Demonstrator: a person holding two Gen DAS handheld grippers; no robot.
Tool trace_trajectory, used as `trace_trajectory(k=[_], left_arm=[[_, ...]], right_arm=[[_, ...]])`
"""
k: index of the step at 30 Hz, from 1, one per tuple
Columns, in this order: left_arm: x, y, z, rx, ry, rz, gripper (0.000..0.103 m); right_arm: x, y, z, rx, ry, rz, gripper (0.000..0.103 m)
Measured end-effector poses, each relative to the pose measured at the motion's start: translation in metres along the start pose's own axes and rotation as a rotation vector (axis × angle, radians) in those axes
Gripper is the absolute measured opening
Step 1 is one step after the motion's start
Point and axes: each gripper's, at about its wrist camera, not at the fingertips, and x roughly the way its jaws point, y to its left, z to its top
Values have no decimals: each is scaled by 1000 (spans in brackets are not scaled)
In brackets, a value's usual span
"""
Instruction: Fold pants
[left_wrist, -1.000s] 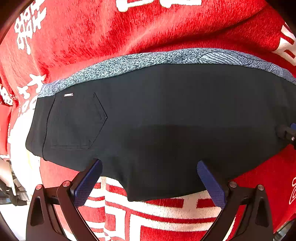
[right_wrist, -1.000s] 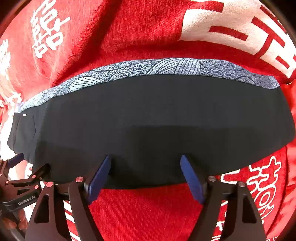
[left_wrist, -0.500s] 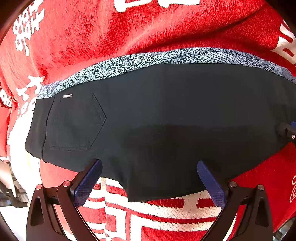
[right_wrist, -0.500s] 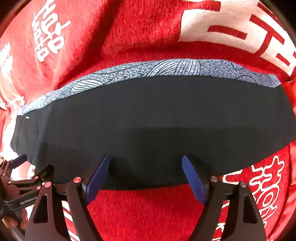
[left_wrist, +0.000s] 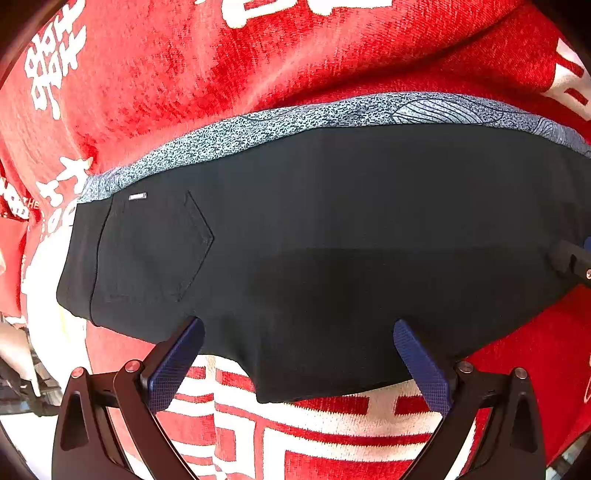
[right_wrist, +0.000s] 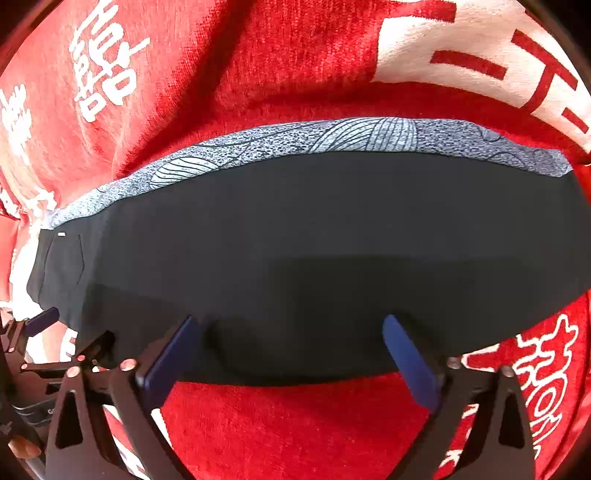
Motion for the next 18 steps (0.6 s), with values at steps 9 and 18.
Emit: trace_trajectory(k=[9, 18], left_arm=[[-9, 4, 8, -21, 4, -16, 103], [-41, -38, 29, 29, -37, -123, 103]], right_arm=[[-21, -13, 2, 68, -15, 51, 102], [-54, -93, -11, 257, -20, 28, 102]])
